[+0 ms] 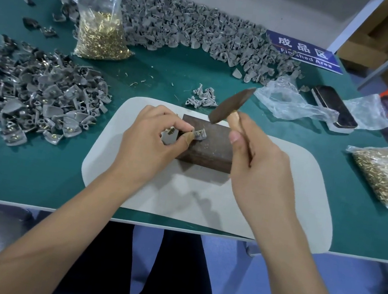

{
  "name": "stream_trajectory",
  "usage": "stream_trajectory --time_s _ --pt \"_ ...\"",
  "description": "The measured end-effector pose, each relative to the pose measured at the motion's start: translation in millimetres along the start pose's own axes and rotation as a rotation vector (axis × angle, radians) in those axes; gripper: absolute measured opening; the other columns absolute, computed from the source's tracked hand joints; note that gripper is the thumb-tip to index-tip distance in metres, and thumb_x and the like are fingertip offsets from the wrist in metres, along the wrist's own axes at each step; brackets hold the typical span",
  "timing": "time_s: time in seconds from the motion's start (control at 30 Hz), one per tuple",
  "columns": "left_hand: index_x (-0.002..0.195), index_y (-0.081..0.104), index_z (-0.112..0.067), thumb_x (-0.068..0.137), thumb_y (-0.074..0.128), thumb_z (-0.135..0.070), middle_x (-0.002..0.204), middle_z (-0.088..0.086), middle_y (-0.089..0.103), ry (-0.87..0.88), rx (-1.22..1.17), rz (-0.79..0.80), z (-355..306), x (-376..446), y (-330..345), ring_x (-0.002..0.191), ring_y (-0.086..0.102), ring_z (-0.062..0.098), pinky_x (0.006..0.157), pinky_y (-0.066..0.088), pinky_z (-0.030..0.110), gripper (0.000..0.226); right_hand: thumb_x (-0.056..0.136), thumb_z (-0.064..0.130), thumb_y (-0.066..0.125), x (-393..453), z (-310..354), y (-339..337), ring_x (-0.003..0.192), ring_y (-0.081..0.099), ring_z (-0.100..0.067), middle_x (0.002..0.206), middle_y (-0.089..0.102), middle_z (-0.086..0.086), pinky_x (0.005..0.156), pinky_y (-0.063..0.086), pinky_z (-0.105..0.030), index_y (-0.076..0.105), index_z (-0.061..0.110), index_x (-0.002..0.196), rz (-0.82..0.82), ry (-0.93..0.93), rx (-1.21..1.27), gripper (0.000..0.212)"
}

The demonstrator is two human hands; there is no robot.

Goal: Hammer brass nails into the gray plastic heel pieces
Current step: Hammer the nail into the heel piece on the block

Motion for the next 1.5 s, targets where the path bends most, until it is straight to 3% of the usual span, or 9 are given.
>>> stream_trajectory --time_s 0.17,0.3,0.43,0.6,0.73,0.8,1.0,1.37,1.5 --pt "0.091 0.077 -0.033 0.086 0.077 -0.032 0.093 -0.015 0.064 0.006 -0.009 -0.003 -1 0 0 0.101 0.054 0.010 0.069 0.040 0.028 0.005 0.109 0.040 0.041 -8 6 14 0.076 0.061 -0.032 0.085 0.070 0.000 0.070 0.053 -0.047 0.050 0.045 0.140 0.071 -0.013 -0.057 0.033" --pt "0.092 0.078 -0.033 0.087 0.078 -0.029 0.093 -0.014 0.064 -0.001 -0.002 -0.003 -1 0 -1 0.102 0.054 0.010 0.070 0.040 0.026 0.006 0.109 0.040 0.040 -7 6 5 0.069 0.054 -0.020 0.080 0.061 0.017 0.066 0.051 -0.042 0.051 0.042 0.140 -0.045 0.003 0.020 0.034" --pt "0.092 0.078 -0.035 0.087 0.078 -0.034 0.092 -0.015 0.063 -0.006 0.011 -0.009 0 0 -1 0.101 0.054 0.008 0.070 0.040 0.027 0.006 0.109 0.039 0.040 -4 5 15 0.069 0.055 -0.031 0.072 0.058 0.005 0.065 0.051 -0.049 0.051 0.043 0.134 0.086 -0.014 -0.090 0.028" --pt "0.090 0.076 -0.038 0.085 0.076 -0.036 0.090 -0.015 0.061 0.001 0.032 -0.033 -1 -1 -2 0.098 0.053 0.007 0.068 0.041 0.028 0.006 0.109 0.039 0.041 -7 0 13 0.073 0.057 -0.030 0.077 0.063 0.007 0.068 0.048 -0.045 0.054 0.040 0.134 0.039 0.025 -0.015 0.029" --pt "0.089 0.074 -0.042 0.086 0.075 -0.038 0.088 -0.018 0.059 0.000 0.042 -0.027 -2 -1 -3 0.097 0.051 0.005 0.068 0.040 0.027 0.006 0.108 0.041 0.043 -7 -2 6 0.074 0.061 -0.010 0.083 0.067 0.022 0.070 0.050 -0.034 0.056 0.041 0.136 -0.011 0.004 0.019 0.031" --pt "0.089 0.074 -0.042 0.086 0.076 -0.036 0.089 -0.018 0.058 -0.004 0.047 -0.021 -1 -1 -2 0.098 0.051 0.005 0.068 0.042 0.028 0.007 0.108 0.039 0.042 -11 0 3 0.065 0.050 -0.003 0.074 0.055 0.028 0.064 0.044 -0.024 0.055 0.038 0.140 -0.074 -0.015 0.058 0.035" --pt "0.090 0.075 -0.040 0.086 0.075 -0.040 0.089 -0.016 0.058 -0.006 0.059 -0.020 -2 -2 -1 0.097 0.051 0.005 0.067 0.042 0.029 0.003 0.108 0.042 0.040 -13 -1 7 0.075 0.059 -0.023 0.084 0.068 0.011 0.069 0.051 -0.041 0.054 0.043 0.139 -0.010 0.017 -0.009 0.034" --pt "0.091 0.075 -0.039 0.087 0.077 -0.035 0.089 -0.016 0.058 0.007 0.102 -0.038 -4 -2 -4 0.095 0.050 0.004 0.067 0.039 0.026 0.006 0.108 0.041 0.042 -9 -2 14 0.063 0.044 -0.017 0.063 0.046 0.016 0.060 0.038 -0.036 0.057 0.040 0.131 0.032 -0.005 -0.010 0.027" --pt "0.091 0.076 -0.037 0.087 0.076 -0.034 0.089 -0.016 0.058 0.002 0.092 -0.041 -2 -3 -4 0.096 0.051 0.004 0.068 0.039 0.026 0.005 0.109 0.040 0.041 -8 -4 5 0.065 0.049 -0.019 0.071 0.054 0.012 0.064 0.047 -0.042 0.055 0.040 0.134 -0.034 0.007 0.039 0.029"
Point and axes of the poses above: each hand's wrist, its own x-axis towards the middle knuckle, its own y-axis out of the palm, z = x × y, the point moved 9 cm from there along x, towards the middle knuckle
